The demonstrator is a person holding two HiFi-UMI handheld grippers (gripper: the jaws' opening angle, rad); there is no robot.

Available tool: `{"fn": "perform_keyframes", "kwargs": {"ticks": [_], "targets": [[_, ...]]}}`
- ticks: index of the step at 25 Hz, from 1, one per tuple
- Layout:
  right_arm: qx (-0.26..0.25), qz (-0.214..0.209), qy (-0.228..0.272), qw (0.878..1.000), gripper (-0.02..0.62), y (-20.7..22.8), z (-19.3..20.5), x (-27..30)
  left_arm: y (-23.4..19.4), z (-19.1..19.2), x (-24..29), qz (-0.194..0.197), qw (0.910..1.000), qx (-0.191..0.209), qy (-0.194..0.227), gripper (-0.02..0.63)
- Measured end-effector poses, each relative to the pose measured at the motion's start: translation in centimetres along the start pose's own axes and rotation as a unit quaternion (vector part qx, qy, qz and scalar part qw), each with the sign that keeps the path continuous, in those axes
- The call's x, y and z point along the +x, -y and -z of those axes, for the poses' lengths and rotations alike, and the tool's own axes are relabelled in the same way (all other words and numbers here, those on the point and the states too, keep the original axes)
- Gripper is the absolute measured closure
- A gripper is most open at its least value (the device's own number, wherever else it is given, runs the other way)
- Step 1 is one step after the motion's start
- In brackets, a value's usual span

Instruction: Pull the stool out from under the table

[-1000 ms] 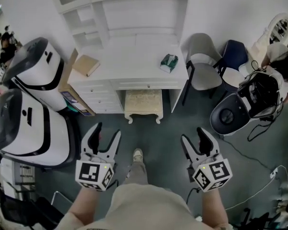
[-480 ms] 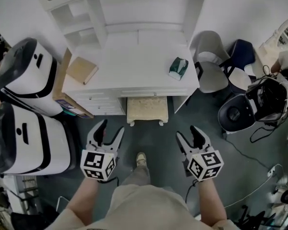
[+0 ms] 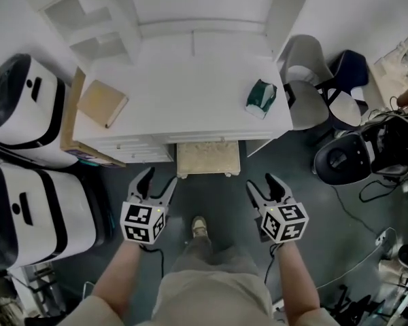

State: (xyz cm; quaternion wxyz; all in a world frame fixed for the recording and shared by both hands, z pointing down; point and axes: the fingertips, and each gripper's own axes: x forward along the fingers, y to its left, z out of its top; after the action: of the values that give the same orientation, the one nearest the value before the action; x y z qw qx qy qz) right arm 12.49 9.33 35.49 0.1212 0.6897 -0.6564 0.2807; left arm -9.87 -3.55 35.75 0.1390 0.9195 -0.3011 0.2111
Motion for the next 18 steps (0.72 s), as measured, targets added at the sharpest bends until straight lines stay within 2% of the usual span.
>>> {"fn": "perform_keyframes", "kwargs": {"ticks": [7,13,18], "targets": [[0.012,0.003,-0.037,0.999,0.332,4.2,2.8,8.0,-4.4,4.1,8.0,-0.010,0.9980,-0.047,-0.040,0.333],[0.021,-0.010,-0.056,0.998,0.333,7.0,5.2,13.4,-4.9,8.6,12.9,-0.017,0.9953,-0.061,-0.073,0.328],[0.022,-0.026,-0.077,0.996,0.332,9.2,7.8,17.5,-5.5,11.2,16.4,-0.041,0.9950,-0.068,-0.061,0.328]]}}
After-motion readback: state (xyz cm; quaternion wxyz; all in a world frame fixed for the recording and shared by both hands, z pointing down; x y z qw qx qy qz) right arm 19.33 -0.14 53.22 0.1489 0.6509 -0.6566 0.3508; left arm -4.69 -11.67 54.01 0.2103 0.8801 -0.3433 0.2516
